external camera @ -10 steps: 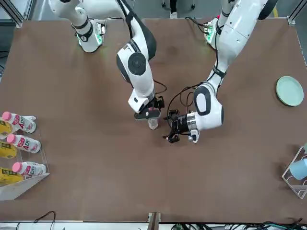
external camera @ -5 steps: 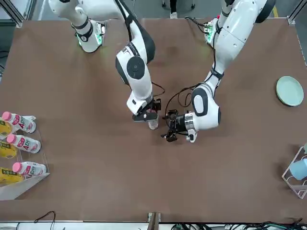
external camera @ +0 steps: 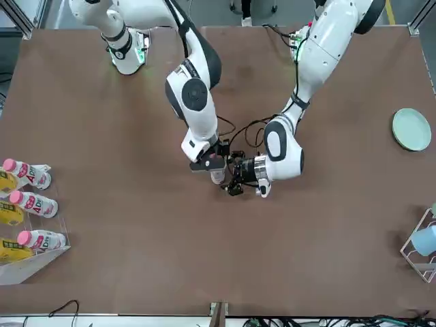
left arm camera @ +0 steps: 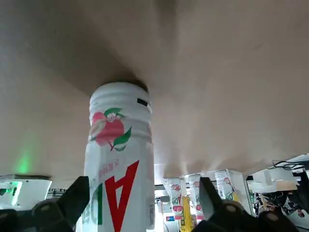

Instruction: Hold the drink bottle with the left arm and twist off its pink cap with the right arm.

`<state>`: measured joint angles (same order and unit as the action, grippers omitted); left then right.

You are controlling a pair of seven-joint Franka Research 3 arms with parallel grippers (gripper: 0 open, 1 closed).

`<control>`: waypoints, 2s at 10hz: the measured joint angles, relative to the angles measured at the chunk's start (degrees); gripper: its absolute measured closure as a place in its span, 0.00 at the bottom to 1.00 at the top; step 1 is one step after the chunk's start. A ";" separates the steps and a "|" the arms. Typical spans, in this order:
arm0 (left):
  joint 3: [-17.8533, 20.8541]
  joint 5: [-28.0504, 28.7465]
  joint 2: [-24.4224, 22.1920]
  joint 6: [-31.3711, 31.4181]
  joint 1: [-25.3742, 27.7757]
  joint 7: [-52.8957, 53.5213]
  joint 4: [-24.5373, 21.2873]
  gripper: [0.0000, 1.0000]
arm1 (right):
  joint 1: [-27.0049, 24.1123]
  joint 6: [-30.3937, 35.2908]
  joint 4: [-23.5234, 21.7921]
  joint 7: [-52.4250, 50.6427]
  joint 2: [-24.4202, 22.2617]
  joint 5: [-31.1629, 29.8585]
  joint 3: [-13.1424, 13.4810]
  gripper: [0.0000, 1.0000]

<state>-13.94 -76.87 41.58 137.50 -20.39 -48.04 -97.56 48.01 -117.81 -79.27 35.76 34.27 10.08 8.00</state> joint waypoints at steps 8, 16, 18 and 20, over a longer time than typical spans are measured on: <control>0.04 0.00 2.12 0.00 0.05 1.75 0.54 0.00 | 0.04 -0.06 0.13 0.00 -0.10 -0.05 0.06 0.20; 0.00 0.00 2.60 0.84 -1.06 1.77 0.26 0.00 | 0.98 1.68 0.16 0.76 -0.24 -3.20 -0.10 0.20; -0.04 -0.01 2.96 1.02 -1.28 1.77 0.29 0.00 | 0.98 1.68 0.16 0.78 -0.24 -3.26 -0.10 0.20; -0.07 -0.04 3.21 1.84 -1.82 1.77 0.39 0.00 | 0.99 1.68 0.16 0.90 -0.24 -3.27 -0.10 0.20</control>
<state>-14.01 -76.91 44.79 139.33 -22.21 -46.27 -97.18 49.00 -116.13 -79.11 36.66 34.03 6.82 7.90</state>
